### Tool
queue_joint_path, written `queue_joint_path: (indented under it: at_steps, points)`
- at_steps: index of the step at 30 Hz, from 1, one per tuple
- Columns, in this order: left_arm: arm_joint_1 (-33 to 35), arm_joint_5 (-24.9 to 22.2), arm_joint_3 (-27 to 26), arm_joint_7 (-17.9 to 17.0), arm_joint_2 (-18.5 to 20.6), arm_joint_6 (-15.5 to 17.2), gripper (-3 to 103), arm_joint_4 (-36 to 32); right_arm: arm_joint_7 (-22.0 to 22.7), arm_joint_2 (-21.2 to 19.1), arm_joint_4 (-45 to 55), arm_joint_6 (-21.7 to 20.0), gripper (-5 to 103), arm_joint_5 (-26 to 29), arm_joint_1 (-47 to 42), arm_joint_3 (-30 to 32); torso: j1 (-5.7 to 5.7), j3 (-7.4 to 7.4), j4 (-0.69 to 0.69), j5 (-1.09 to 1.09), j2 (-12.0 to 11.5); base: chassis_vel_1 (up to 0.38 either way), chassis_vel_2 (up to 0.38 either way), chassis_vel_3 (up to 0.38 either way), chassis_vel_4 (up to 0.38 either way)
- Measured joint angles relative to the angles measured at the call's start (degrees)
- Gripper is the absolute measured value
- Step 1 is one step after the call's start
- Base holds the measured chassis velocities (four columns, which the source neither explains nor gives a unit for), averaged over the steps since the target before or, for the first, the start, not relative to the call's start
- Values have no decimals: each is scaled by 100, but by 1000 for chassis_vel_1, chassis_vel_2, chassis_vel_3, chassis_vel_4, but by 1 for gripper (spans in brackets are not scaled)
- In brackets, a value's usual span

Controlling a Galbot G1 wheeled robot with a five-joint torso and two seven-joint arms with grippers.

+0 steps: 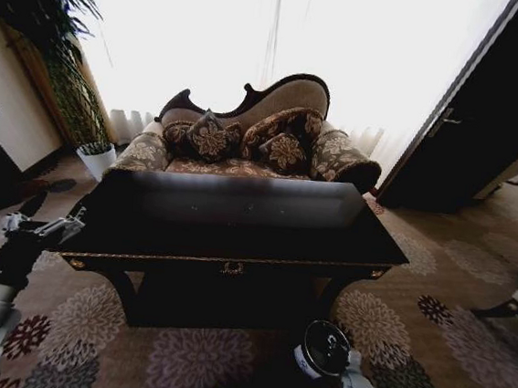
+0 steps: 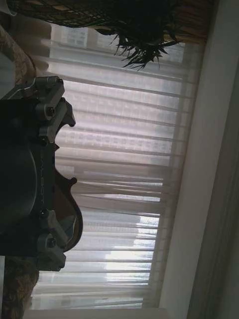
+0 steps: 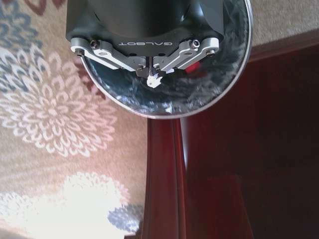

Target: Move to the front of the table and place the trash on the table into the trash bin.

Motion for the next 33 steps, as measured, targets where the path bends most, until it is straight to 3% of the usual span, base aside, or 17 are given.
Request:
queue_joint_path:
  at_steps: [12, 14, 17, 20, 24, 26, 27, 30, 32, 33]
  points:
    - [67, 5, -40, 4, -1, -10, 100, -48, 206, 54, -107, -251, -1, -90, 38, -28, 0, 0, 0, 0, 0, 0, 0, 0, 0]
    - [64, 17, -30, 5, -13, -12, 100, -46, 201, 55, -67, -251, 8, -82, 21, -50, 0, 0, 0, 0, 0, 0, 0, 0, 0]
    - [59, 38, -15, 6, -20, -15, 100, -29, 197, 54, -61, -261, 14, -81, 17, -56, 0, 0, 0, 0, 0, 0, 0, 0, 0]
    - [47, 48, 4, 8, -22, -17, 100, -21, 186, 53, -61, -280, 29, -84, 20, -63, 0, 0, 0, 0, 0, 0, 0, 0, 0]
    - [29, 52, 14, 9, -17, -17, 100, -6, 179, 69, -40, -280, 40, -85, 19, -71, 0, 0, -1, 0, 0, 0, 0, 0, 0]
    - [18, 57, 24, 9, -17, -17, 100, 4, 175, 88, -6, -281, 51, -81, 4, -74, 0, 0, 0, 0, 0, 0, 0, 0, 0]
    - [18, 57, 24, 9, -17, -17, 100, 4, 175, 88, -6, -281, 51, -81, 4, -74, 0, 0, 0, 0, 0, 0, 0, 0, 0]
    - [-7, 64, 47, 9, -25, -17, 100, 21, 168, 103, 68, -278, 67, -43, -43, -91, 0, 0, 0, 0, 0, 0, 0, 0, 0]
    - [-11, 69, 55, 9, -29, -18, 100, 24, 166, 105, 84, -277, 67, -34, -51, -94, 0, 0, 0, 0, 0, 0, 0, 0, 0]
    - [-15, 78, 64, 9, -33, -17, 100, 26, 165, 107, 102, -276, 73, -23, -61, -100, 0, 0, 0, 0, 0, 0, 0, 0, 0]
